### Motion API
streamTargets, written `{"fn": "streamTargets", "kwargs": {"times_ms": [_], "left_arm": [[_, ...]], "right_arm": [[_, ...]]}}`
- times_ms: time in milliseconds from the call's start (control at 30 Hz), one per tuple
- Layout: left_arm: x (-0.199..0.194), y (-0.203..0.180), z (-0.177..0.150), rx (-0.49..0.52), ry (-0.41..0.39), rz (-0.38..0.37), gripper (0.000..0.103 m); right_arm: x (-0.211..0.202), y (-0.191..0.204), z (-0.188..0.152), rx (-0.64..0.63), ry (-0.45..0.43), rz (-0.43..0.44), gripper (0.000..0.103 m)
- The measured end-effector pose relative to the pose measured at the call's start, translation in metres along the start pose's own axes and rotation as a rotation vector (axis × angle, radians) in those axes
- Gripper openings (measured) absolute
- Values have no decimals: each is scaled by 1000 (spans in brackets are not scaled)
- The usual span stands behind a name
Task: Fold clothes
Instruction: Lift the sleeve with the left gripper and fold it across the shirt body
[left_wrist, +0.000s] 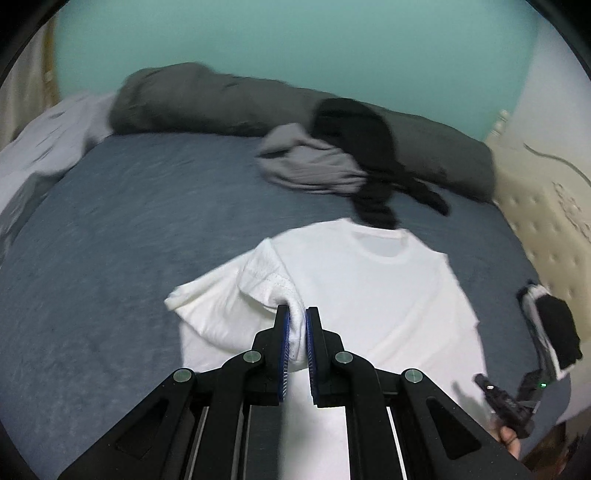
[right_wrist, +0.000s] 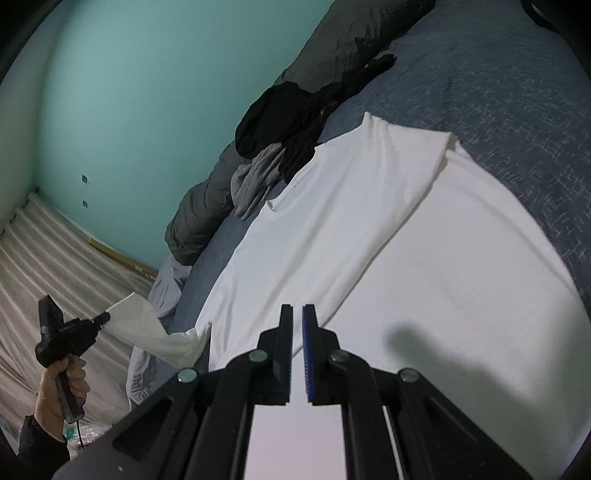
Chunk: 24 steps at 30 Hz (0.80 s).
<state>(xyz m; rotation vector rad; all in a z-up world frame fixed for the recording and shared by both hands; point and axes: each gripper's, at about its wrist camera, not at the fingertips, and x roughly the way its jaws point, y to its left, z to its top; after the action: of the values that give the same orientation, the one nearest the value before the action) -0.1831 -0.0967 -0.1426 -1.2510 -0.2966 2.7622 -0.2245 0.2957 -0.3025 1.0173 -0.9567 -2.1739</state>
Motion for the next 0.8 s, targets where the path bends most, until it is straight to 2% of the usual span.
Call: {"fn": "streamTargets", "kwargs": {"times_ms": [200, 367, 500, 633, 800], "left_arm": [[18, -85, -4, 94, 24, -100, 8], [42, -151, -24, 137, 62, -185, 6], [70, -194, -54, 168, 115, -249, 2], [102, -232, -95, 233, 187, -275, 2], [139, -246, -137, 257, 280, -265, 2]], "right_arm": [[-14, -10, 7, 33, -28, 9, 6], [-21, -19, 12, 65, -43, 10, 6], [-26, -24, 16, 80, -51, 9, 6], [-28, -30, 18, 102, -54, 5, 6], [-23, -32, 16, 108, -28, 0, 6]]}}
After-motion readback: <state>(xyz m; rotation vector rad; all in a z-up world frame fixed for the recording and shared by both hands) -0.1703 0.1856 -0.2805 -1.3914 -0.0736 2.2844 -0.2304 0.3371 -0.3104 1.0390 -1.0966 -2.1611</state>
